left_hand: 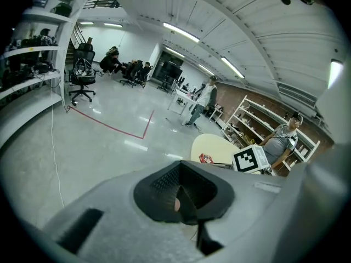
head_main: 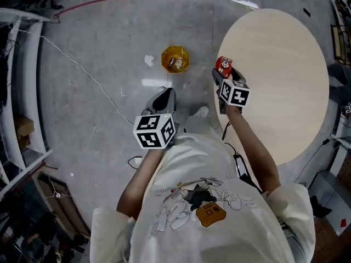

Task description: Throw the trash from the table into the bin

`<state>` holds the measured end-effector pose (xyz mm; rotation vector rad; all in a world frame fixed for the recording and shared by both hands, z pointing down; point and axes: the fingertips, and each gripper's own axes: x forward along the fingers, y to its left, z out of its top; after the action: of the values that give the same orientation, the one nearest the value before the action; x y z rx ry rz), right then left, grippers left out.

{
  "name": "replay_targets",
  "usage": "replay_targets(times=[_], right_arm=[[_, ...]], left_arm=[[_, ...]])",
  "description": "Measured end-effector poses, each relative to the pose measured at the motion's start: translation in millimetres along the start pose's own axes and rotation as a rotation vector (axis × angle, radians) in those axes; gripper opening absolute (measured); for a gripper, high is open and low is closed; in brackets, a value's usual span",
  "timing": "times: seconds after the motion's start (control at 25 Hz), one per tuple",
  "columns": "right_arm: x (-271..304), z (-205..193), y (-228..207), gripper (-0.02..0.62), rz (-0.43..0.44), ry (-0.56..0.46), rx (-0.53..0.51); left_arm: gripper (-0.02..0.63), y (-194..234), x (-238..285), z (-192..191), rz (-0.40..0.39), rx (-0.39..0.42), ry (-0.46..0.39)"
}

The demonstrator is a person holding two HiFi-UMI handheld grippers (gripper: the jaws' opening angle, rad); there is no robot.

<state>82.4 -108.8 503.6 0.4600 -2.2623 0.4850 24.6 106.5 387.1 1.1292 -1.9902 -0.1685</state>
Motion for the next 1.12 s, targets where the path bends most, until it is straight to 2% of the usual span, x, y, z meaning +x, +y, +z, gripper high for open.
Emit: replay_targets(times=[0.32,0.76,1.12], right_arm=[[49,14,59,0.354,0.070,0.061,-0.082],[119,21,108,0.353,0.111,0.178,-0.144],[197,-19,117,0.353,0.168,0.310,-0.171]], left_arm=[[0.003,55,3,11,0.054,-0.077,0.009],[0.003,110,45,18,0.056,-0.140,0.086],[0.003,162,110,-9,0.109,-0.205,0.162]])
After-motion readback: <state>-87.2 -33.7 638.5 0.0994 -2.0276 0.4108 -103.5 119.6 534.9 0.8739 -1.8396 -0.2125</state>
